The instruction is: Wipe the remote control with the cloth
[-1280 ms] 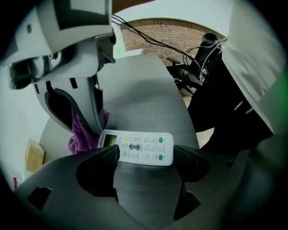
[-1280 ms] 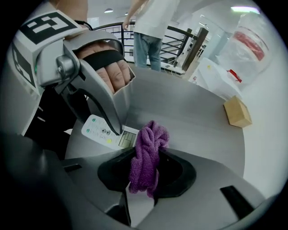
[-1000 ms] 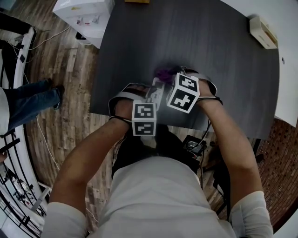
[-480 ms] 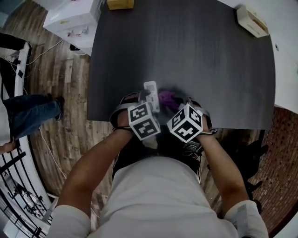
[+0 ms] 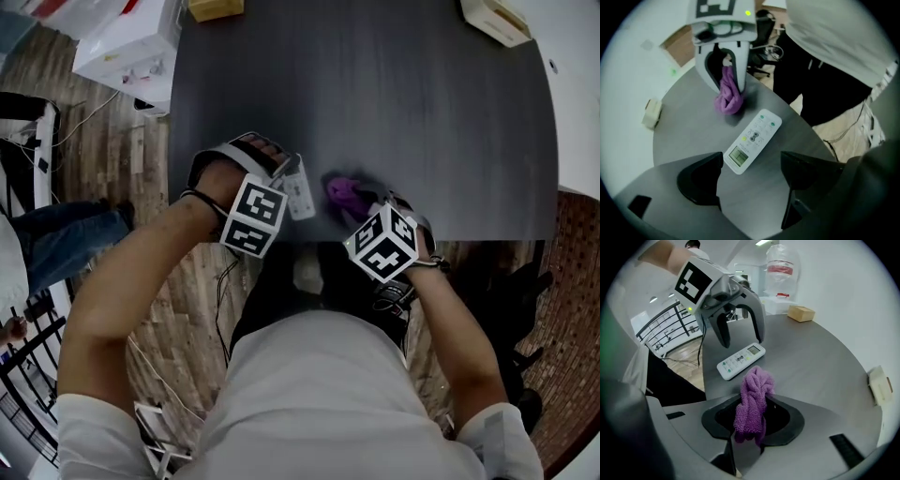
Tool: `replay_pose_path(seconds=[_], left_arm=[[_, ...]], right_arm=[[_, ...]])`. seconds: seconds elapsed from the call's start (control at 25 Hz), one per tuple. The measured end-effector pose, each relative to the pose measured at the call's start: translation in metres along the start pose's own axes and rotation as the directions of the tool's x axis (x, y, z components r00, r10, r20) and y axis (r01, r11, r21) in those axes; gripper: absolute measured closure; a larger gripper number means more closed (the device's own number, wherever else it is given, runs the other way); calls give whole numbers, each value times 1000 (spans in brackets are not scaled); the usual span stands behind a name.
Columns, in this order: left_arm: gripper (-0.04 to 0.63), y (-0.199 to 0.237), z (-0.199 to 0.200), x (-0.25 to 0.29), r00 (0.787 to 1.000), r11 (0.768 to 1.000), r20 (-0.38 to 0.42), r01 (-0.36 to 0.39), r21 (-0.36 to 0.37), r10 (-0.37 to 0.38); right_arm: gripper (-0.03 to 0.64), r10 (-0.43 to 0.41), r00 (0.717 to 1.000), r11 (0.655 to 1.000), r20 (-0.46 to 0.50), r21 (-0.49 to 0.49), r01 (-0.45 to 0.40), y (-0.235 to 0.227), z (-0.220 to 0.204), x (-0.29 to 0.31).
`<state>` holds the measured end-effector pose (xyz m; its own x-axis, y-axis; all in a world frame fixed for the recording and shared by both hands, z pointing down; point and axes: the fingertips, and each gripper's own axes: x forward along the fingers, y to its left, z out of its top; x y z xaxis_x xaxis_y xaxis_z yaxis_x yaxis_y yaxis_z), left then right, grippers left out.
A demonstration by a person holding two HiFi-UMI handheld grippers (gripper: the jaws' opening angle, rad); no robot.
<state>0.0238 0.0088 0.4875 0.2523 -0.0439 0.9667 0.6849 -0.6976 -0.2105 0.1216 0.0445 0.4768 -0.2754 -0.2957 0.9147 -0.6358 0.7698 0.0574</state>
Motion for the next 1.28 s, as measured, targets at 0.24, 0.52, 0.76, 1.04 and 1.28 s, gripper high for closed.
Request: replay_pose_path(seconds=[0.24, 0.52, 0.76, 1.04, 1.28], left_arm=[[221, 4, 17, 25, 997, 964, -40, 73, 254, -65], [268, 5, 6, 27, 997, 989, -33, 64, -132, -69], [290, 23, 3, 25, 1000, 756, -11, 10, -654, -23], [313, 30, 11, 26, 998, 586, -28, -59, -808, 61], [311, 29, 12, 28, 997, 575, -56, -81, -814, 62]], right_arm=[[494, 11, 1000, 1000, 15, 22, -12, 7, 2, 0], [494, -24, 1000, 997, 18, 76, 22, -12, -6, -3], [494, -62, 998, 992, 24, 114, 59, -30, 6, -1], [494, -99, 994, 972, 37, 216, 89, -28, 19, 11], [495, -80, 992, 940, 97, 338, 43, -3, 10, 1]])
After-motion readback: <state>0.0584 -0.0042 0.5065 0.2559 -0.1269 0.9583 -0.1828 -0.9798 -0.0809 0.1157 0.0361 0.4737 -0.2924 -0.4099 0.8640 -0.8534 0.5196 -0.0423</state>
